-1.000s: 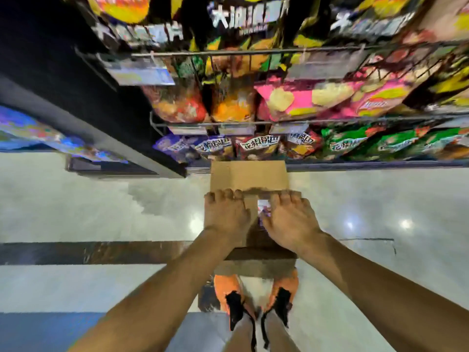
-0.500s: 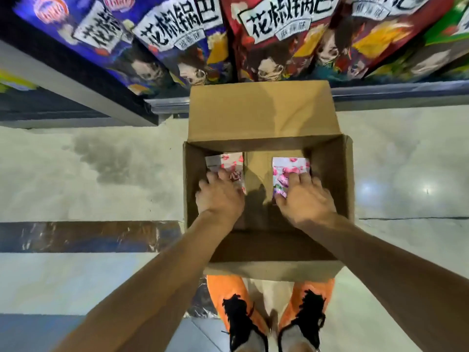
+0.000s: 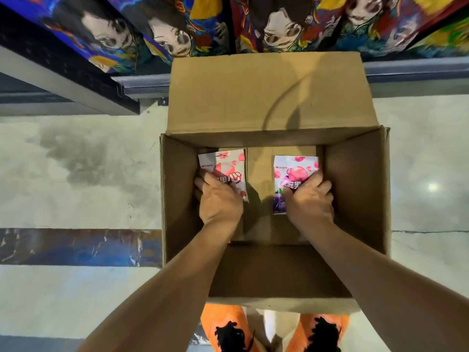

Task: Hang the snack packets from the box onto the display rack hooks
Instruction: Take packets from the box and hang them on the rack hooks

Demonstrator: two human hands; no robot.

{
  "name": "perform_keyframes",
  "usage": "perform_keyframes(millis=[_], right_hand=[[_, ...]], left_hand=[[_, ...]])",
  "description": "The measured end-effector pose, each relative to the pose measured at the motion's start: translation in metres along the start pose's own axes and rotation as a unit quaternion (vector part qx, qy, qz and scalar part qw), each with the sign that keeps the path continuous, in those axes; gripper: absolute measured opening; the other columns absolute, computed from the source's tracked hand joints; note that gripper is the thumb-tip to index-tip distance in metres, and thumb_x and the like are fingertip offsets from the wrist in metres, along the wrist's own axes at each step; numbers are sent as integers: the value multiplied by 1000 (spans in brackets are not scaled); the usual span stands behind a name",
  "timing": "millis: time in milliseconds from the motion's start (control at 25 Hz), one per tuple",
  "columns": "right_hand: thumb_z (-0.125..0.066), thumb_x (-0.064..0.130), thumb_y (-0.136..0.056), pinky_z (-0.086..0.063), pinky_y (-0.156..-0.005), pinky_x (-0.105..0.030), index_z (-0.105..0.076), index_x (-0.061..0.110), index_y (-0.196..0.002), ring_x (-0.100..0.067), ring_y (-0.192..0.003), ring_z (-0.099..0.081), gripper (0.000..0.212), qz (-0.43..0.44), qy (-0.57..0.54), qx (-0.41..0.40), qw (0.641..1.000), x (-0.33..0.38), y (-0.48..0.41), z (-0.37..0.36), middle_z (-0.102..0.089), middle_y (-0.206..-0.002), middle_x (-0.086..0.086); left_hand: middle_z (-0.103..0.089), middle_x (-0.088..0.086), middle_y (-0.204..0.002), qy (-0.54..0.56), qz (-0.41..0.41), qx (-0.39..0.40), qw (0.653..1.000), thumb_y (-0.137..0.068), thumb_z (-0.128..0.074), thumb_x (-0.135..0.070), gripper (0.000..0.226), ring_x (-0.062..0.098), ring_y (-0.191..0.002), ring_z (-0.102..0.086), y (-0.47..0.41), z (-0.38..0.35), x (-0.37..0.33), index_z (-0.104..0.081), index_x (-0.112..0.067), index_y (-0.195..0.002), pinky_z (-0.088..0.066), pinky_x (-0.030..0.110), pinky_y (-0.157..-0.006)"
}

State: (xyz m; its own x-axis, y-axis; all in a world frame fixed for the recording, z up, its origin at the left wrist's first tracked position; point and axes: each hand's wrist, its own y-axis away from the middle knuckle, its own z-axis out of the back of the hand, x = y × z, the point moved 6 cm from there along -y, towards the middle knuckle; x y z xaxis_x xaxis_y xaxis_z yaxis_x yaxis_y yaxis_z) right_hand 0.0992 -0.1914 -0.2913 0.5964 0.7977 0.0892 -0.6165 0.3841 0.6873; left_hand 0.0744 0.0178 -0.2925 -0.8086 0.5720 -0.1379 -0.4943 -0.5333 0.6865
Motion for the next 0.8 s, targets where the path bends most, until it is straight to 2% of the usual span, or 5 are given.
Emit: perform_keyframes(millis=[160,400,560,680,800], right_hand=[[-69,44,-90,-45,-98,-44,-28,10,-145,-33,-132,-41,77,1,-19,-12,1000,0,-8,-6,-36,-145,-14],[-82,18,-82,-50,-65,-28,-37,13,-131,-29,-121,-57,66,-76,-266,12,961,-11,-5,-15,-48,-132,-11],[-76,16,-89,-55,-72,-31,-38,16,-124,-28,-116,-65,52,-30,-298,36,953,-8,15,2,-62,-119,-9],[-74,23,-91,-53,-72,-25,-39,17,-131,-25,-117,-65,53,31,-284,49,957,3,45,38,-64,-121,-4],[-74,22,-90,-53,-78,-22,-43,20,-127,-18,-114,-66,49,94,-292,49,951,17,86,98,-66,-117,3]], left_hand=[[-29,20,-161,30,-6,-19,999,-100,-66,-36,74,34,-143,-43,-8,-8,1,-24,-7,-154,-46,44,-112],[-67,3,-127,243,49,18,969,-86,-85,-24,53,24,-124,-66,-8,-16,14,-43,-27,-118,-60,44,-96],[-69,-3,-118,298,15,42,953,-88,-84,-18,52,21,-122,-67,17,4,6,-42,-27,-118,-61,39,-94],[-59,-22,-99,323,-23,60,944,-93,-78,-19,52,14,-121,-66,52,42,-12,-38,-32,-122,-59,34,-92],[-63,-20,-104,356,-65,78,929,-95,-76,-17,49,17,-119,-69,102,101,-35,-39,-31,-124,-64,39,-89]])
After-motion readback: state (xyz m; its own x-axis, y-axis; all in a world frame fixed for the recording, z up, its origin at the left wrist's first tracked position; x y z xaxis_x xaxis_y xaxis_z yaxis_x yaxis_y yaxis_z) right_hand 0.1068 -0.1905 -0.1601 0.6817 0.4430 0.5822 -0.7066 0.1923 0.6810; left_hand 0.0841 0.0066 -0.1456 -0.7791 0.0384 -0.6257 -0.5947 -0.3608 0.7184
